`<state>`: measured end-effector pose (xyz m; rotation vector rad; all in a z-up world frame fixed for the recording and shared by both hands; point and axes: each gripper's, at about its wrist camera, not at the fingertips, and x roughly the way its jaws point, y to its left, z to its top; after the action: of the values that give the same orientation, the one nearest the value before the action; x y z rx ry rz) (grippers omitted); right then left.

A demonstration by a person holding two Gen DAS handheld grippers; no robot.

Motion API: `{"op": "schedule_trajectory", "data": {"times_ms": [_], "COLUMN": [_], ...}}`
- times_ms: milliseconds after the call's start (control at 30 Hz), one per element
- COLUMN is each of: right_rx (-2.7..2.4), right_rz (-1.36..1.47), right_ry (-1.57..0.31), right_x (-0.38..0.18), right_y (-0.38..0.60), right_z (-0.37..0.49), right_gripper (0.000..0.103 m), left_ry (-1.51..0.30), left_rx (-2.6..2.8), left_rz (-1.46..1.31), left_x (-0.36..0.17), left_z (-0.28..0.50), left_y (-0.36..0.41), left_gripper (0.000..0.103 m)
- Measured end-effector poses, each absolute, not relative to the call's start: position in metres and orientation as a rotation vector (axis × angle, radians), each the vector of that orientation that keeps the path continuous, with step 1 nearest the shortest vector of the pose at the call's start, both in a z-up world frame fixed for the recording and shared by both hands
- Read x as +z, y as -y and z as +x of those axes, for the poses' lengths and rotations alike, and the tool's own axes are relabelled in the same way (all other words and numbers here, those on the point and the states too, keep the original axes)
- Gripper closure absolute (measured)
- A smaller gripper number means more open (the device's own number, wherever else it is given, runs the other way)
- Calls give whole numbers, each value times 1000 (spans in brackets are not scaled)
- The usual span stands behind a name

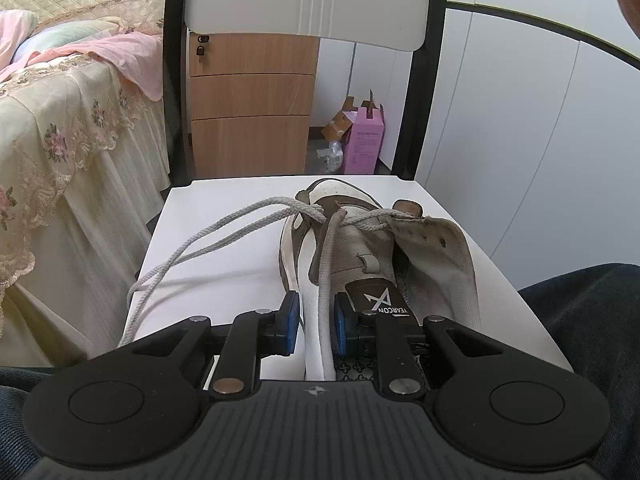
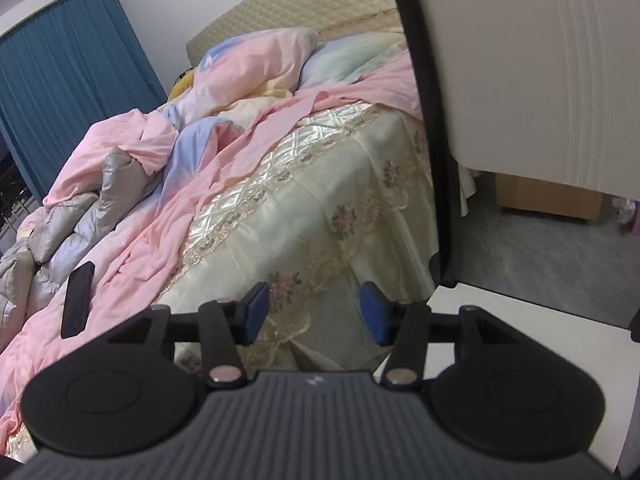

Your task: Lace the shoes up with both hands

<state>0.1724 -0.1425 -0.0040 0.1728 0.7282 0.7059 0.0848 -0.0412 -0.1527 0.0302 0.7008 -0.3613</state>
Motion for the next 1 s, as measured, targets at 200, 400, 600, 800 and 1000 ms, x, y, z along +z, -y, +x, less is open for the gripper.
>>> {"op": "schedule_trajectory", "data": {"times_ms": [200, 400, 600, 800, 1000], "right_rx": [621, 380, 170, 185, 240], "right_rz": [199, 306, 511, 619, 643], "right_ry": [-688, -697, -761, -772, -790], "right_x": [-3, -48, -105, -128, -143], "right_y": [175, 234, 279, 287, 283], "right_z": [154, 120, 91, 81, 84], "right_gripper": [51, 51, 56, 57, 65], "left_ry": [-699, -692, -672, -686, -707], "left_rx": [-361, -356, -342, -318, -287], "left_rz": [22, -7, -8, -29, -34], "left_x": [-153, -151, -146, -143, -139], "left_z": [84, 82, 73, 74, 78], "left_y": [40, 37, 41, 45, 49], "left_gripper": [82, 82, 82, 82, 82]}}
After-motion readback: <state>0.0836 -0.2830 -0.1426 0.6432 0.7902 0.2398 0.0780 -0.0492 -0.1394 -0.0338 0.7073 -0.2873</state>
